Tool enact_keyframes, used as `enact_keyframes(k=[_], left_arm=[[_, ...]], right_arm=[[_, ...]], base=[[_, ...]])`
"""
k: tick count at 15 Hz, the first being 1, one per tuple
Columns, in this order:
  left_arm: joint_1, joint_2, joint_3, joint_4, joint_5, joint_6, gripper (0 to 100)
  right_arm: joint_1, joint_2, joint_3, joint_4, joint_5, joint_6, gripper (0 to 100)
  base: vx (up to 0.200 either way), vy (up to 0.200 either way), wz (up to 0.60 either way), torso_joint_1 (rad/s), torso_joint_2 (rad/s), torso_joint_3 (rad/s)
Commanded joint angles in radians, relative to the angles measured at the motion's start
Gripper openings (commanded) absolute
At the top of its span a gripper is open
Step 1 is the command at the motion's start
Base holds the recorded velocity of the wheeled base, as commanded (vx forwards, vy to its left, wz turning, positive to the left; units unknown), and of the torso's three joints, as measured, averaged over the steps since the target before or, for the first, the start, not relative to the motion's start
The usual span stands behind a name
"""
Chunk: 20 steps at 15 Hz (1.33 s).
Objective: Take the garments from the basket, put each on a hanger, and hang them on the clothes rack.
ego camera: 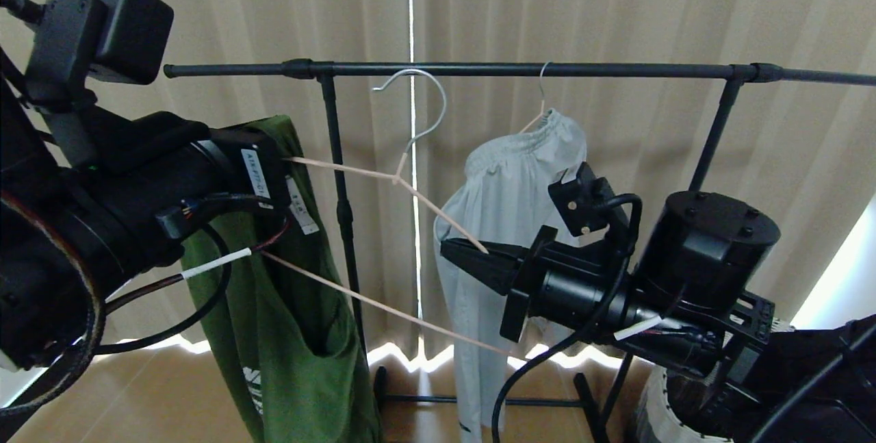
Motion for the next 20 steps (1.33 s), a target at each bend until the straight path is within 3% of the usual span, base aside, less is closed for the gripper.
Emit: enact_keyframes(k=[1,3,6,8,10,13,17,20], left_arm=[[-0.033,0.008,-0.006,-0.002,-0.004,-0.004,0],[-0.054,0.014,-0.017,-0.008,-0.004,-0.013,0],[-0.123,0.034,-0.046,-0.014,-0.009,-0.109,0],[-0.149,0.031,-0.044,-0.014,-0.044,-0.132,0],[-0.146,0.014,-0.041,-0.014,-0.110,-0.132,0],[-0.142,-0.031,-0.018,-0.014,-0.126,-0.128,0],[-0.140,-0.096,0.063,-0.014,-0.285,-0.123,0],[-0.132,-0.090,0.121,-0.012,-0.293,-0.099,0]], right_arm=[[0.000,0.031,-0.021,0.000,0.002,0.000,0],[0.000,0.035,-0.025,0.000,0.002,0.000,0],[0.000,0.037,-0.030,0.001,0.002,0.000,0],[0.000,0.048,-0.033,0.000,0.002,0.000,0],[0.000,0.049,-0.033,0.000,0.002,0.000,0],[-0.012,0.044,-0.030,0.001,0.001,0.002,0],[-0.038,0.040,-0.033,0.009,0.001,0.000,0],[-0.056,0.038,-0.047,0.014,0.001,0.000,0]], base=[[0.000,0.000,0.00,0.000,0.00,0.000],[0.000,0.000,0.00,0.000,0.00,0.000],[0.000,0.000,0.00,0.000,0.00,0.000],[0.000,0.000,0.00,0.000,0.00,0.000],[0.000,0.000,0.00,0.000,0.00,0.000],[0.000,0.000,0.00,0.000,0.00,0.000],[0.000,0.000,0.00,0.000,0.00,0.000],[0.000,0.000,0.00,0.000,0.00,0.000]])
